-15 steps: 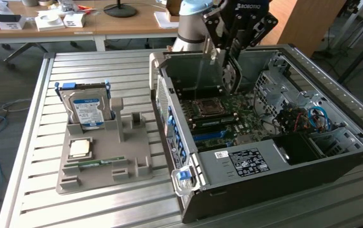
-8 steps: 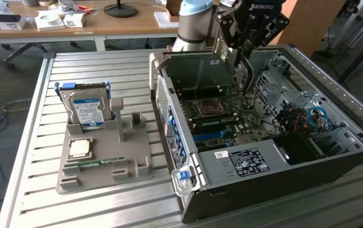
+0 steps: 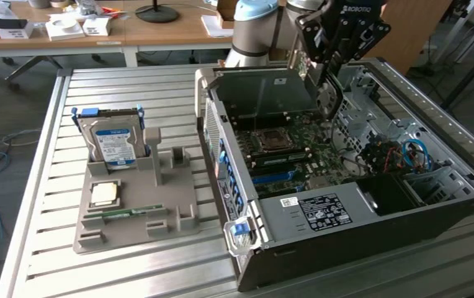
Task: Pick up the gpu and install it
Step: 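Pick up the gpu and move the gpu toward the slot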
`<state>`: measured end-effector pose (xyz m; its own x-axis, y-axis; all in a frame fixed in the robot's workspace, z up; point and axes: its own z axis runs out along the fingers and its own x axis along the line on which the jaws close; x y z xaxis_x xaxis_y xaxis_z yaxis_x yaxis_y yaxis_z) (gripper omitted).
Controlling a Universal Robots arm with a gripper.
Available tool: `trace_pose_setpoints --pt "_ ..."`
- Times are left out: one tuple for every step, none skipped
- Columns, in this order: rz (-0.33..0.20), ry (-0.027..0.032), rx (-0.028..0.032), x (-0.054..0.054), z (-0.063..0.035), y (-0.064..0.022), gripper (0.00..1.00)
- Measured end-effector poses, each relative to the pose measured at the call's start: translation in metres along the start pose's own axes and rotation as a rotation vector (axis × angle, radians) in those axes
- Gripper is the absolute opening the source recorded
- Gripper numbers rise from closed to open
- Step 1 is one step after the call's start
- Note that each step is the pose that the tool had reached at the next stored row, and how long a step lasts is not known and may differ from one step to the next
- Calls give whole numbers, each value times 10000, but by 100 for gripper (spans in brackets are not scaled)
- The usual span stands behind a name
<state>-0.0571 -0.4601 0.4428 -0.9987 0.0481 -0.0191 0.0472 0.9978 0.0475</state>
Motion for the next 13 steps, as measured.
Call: trace_pose_setpoints --pt "-3 0 0 -26 1 1 26" --pt "-6 0 -1 -51 1 2 26" --pt "-9 1 0 -75 1 3 26" --pt "-11 1 0 -93 2 4 26" --pt "-12 1 0 -105 2 4 26" --pt "-11 1 0 -111 2 4 26" --pt "-10 1 0 -112 2 5 26" --pt "-10 0 0 -112 2 5 26" --pt "-10 1 0 -112 2 5 26" --pt "-10 1 -1 -112 2 5 26" --pt "-13 1 -1 -114 2 5 26" --pt "-28 1 -1 -118 3 5 26" --pt "-47 2 -1 -122 3 5 26"
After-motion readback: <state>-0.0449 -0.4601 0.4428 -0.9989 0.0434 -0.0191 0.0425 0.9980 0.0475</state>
